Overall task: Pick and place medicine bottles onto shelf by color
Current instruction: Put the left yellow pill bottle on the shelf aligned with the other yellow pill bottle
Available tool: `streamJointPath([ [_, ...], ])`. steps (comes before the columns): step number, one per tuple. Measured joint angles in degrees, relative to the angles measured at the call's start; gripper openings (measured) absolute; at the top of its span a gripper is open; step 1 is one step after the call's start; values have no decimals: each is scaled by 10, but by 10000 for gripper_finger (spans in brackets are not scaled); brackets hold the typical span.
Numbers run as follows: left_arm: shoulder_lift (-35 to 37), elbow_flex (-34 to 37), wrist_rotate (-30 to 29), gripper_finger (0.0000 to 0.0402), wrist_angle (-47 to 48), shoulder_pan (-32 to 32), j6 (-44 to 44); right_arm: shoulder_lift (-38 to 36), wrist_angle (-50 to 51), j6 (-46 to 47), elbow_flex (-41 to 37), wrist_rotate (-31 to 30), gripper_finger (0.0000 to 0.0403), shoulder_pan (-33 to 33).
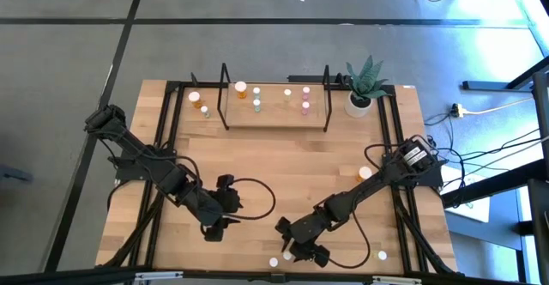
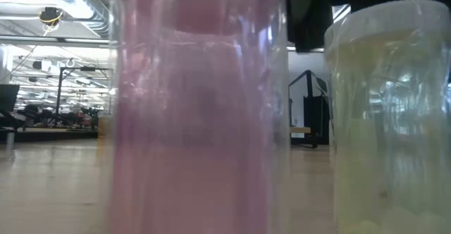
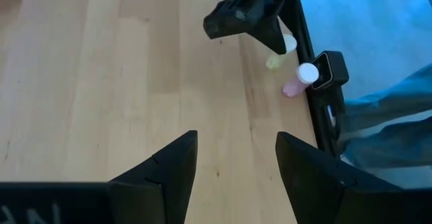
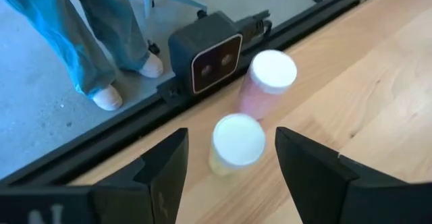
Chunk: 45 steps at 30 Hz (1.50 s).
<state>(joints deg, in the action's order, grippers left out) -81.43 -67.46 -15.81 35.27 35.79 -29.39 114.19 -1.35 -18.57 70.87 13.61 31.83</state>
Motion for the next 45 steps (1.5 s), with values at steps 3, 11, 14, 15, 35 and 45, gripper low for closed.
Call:
streamJointPath([
  [3, 0, 0, 1, 194, 0, 0, 0, 0, -17, -1, 0, 0, 225, 0],
  [11, 0, 0, 1, 194, 0, 0, 0, 15, -17, -1, 0, 0, 225, -1],
  [14, 0, 0, 0, 194, 0, 0, 0, 14, -26, 0, 0, 0, 225, -1],
  [15, 0, 0, 0, 194, 0, 0, -1, 15, -29, 1, 0, 0, 225, -1],
  [35, 0, 0, 0, 194, 0, 0, -1, 21, -36, 1, 0, 0, 187, -1],
  [45, 0, 0, 0, 194, 0, 0, -1, 27, -51, 0, 0, 0, 184, -1],
])
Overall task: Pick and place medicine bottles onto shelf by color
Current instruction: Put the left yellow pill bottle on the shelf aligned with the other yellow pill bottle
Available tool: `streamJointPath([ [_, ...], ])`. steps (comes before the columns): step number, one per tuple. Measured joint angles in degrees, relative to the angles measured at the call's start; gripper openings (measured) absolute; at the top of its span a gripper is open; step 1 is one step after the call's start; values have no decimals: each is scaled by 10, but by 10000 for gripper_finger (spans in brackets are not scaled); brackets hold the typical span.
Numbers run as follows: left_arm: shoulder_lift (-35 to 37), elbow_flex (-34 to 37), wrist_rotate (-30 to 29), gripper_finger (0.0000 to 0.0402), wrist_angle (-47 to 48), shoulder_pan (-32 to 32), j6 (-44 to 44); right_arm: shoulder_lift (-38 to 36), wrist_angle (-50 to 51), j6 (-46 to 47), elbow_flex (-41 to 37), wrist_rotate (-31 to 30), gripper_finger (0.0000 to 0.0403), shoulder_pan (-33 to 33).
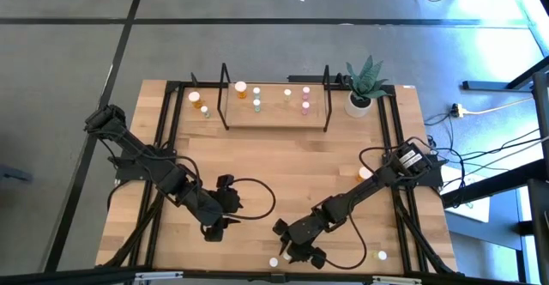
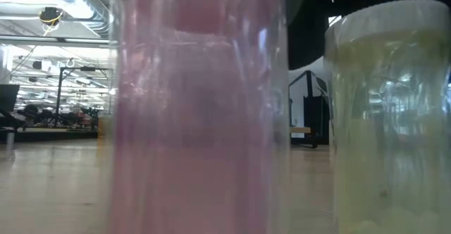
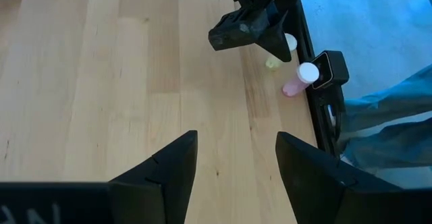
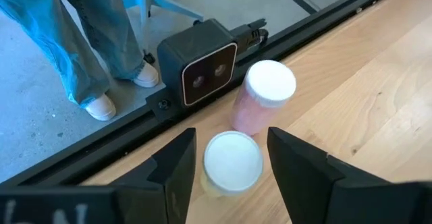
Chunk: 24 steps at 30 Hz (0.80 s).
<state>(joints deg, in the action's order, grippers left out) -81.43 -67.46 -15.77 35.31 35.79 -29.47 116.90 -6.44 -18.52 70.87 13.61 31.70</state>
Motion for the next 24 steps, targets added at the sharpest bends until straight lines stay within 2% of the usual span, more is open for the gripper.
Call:
streamJointPath([
  [13, 0, 0, 0, 194, 0, 0, 0, 0, 3, 0, 0, 0, 118, 0],
  [24, 0, 0, 0, 194, 0, 0, 0, 0, 2, 33, 0, -36, 118, -6],
])
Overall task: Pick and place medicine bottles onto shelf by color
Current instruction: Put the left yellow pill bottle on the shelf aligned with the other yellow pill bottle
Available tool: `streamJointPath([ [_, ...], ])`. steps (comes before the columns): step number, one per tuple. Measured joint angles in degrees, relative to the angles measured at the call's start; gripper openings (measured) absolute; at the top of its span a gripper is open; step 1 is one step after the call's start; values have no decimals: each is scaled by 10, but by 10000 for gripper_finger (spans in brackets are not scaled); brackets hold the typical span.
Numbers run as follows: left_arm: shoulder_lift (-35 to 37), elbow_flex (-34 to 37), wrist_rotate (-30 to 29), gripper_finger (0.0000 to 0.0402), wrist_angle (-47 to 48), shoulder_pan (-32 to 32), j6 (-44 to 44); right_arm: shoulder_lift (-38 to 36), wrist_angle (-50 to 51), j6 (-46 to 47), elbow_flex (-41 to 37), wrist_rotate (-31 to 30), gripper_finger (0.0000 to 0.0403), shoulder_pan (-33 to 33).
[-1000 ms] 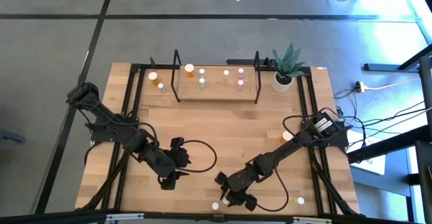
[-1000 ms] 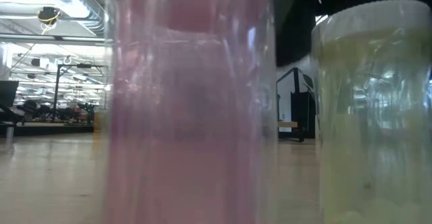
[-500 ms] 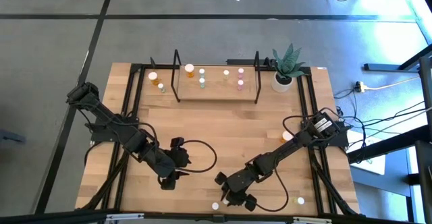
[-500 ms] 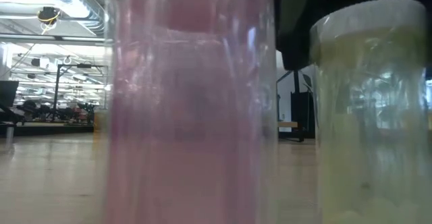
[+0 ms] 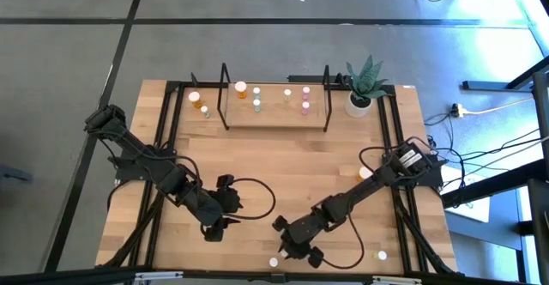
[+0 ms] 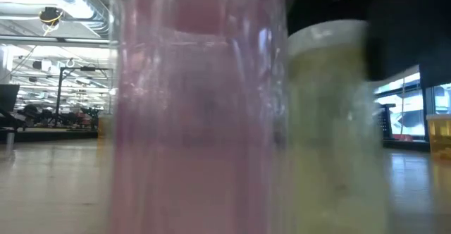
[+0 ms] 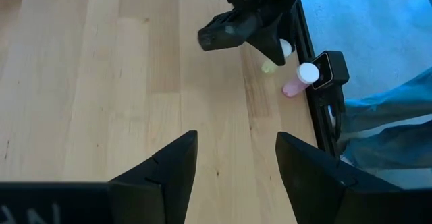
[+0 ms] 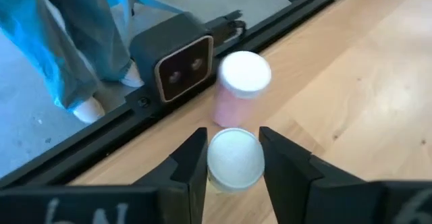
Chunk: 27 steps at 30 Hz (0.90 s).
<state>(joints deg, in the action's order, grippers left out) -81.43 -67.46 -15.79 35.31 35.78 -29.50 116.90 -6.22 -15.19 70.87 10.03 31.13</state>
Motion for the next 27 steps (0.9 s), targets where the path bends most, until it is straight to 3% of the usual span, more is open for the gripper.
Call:
streamJointPath([
  [8, 0, 0, 0, 194, 0, 0, 1, -2, -5, 120, 0, -31, 114, -35],
  [19, 0, 0, 0, 194, 2, 1, 1, -6, -9, 152, 42, -59, 115, -73],
  [27, 0, 0, -34, 194, 3, 2, -2, -6, 127, 149, 137, -71, 116, -94],
])
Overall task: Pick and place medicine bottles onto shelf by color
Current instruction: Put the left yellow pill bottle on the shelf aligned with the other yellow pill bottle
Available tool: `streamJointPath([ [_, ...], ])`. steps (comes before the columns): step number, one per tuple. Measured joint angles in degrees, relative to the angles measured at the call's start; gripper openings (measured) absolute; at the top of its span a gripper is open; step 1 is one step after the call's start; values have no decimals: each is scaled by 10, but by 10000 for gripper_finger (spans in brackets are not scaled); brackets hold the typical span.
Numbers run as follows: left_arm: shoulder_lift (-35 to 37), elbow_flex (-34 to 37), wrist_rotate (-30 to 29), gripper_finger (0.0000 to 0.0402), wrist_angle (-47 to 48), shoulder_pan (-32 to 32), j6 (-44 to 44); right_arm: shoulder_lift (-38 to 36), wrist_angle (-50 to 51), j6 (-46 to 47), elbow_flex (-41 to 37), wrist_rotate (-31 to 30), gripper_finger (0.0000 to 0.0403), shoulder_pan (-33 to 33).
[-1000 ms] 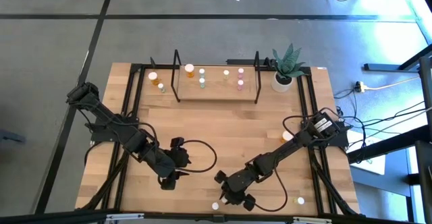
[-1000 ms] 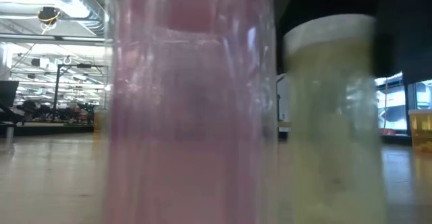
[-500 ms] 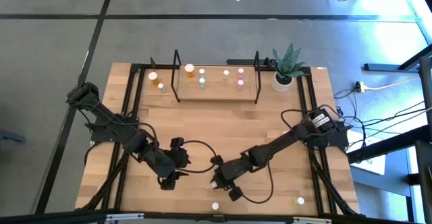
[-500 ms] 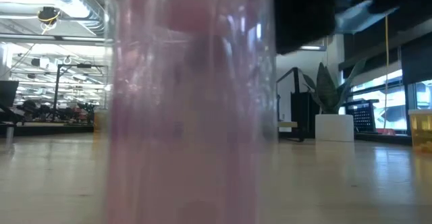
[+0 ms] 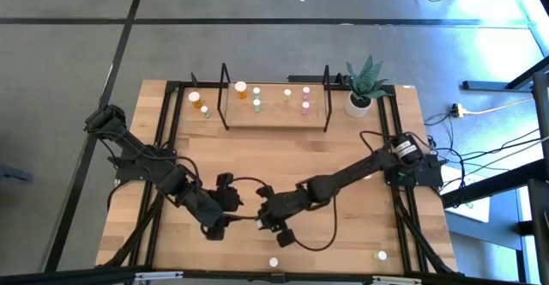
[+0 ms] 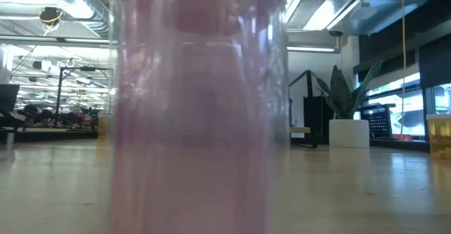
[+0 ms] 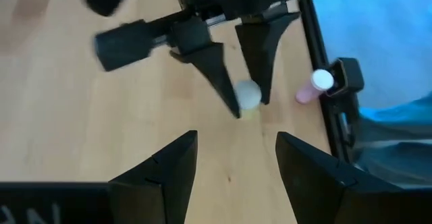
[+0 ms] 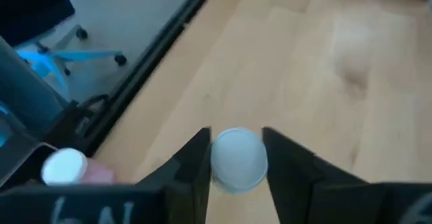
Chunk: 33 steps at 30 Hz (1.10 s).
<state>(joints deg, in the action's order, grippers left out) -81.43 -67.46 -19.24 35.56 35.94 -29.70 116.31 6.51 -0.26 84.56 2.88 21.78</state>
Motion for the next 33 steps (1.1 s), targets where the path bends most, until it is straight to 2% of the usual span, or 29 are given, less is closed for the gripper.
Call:
streamJointPath([
  [4, 0, 0, -2, 194, 8, 1, -3, 0, 94, 1, 68, -17, 115, -12],
  [10, 4, 0, -12, 194, 71, 17, -56, 0, 178, 7, 147, -60, 118, -19],
  [19, 36, 0, -70, 194, 127, 58, -135, -1, 198, 37, 173, -118, 120, -24],
  [26, 43, 0, -76, 194, 129, 69, -150, -1, 251, 81, 228, -253, 121, -26],
  [33, 43, 0, -113, 194, 129, 67, -149, -1, 418, 166, 308, -364, 121, -34],
])
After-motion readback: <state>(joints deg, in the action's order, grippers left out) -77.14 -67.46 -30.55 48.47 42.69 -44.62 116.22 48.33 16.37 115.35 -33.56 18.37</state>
